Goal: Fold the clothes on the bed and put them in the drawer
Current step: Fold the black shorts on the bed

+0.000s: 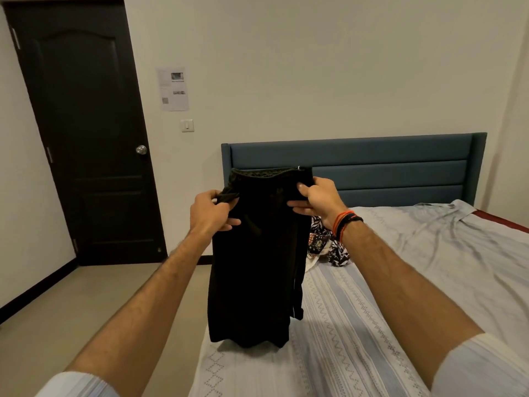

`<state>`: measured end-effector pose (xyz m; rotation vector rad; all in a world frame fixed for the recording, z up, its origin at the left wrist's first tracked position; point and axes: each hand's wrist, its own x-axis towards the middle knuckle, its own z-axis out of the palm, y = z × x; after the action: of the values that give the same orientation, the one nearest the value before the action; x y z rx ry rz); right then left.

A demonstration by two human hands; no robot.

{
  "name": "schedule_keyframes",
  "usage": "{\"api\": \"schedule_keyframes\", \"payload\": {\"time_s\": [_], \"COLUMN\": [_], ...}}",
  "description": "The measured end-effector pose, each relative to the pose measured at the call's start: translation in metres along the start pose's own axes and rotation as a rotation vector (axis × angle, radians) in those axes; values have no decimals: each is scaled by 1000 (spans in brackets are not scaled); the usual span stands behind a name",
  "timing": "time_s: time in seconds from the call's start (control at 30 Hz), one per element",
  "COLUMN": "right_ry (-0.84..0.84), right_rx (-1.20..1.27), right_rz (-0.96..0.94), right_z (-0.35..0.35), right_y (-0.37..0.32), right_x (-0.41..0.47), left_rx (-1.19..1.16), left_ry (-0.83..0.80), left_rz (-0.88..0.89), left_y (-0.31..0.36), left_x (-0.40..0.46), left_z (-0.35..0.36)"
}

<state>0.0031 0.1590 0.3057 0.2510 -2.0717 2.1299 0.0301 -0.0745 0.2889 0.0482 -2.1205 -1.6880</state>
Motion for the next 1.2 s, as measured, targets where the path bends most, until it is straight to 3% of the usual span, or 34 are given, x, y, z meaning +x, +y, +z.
{"api": "schedule_keyframes", "payload": {"time_s": [0.3, 0.47, 0.57, 0.77, 0.9, 1.03, 1.2], "right_ry": [141, 116, 74, 69, 4, -32, -30], "right_rx": [-54, -134, -155, -24, 83, 178, -56], "right_rz": [-174, -4, 69, -316, -412, -247, 107], "right_z": [-1, 7, 13, 14, 11, -6, -31], "right_y": [0, 45, 69, 42, 33, 74, 138], "right_x": [17, 45, 66, 97, 67, 18, -58], "left_rx": [-63, -1, -119, -265, -288, -230, 21], "left_ry": [98, 64, 21, 24, -18, -84, -261], "left_rz": [106, -114, -281, 21, 160, 52, -138], "left_y": [-5, -37, -58, -30, -34, -73, -144], "left_x": [11, 32, 51, 76, 61, 18, -63], "left_z": [7, 19, 28, 23, 14, 11, 5]}}
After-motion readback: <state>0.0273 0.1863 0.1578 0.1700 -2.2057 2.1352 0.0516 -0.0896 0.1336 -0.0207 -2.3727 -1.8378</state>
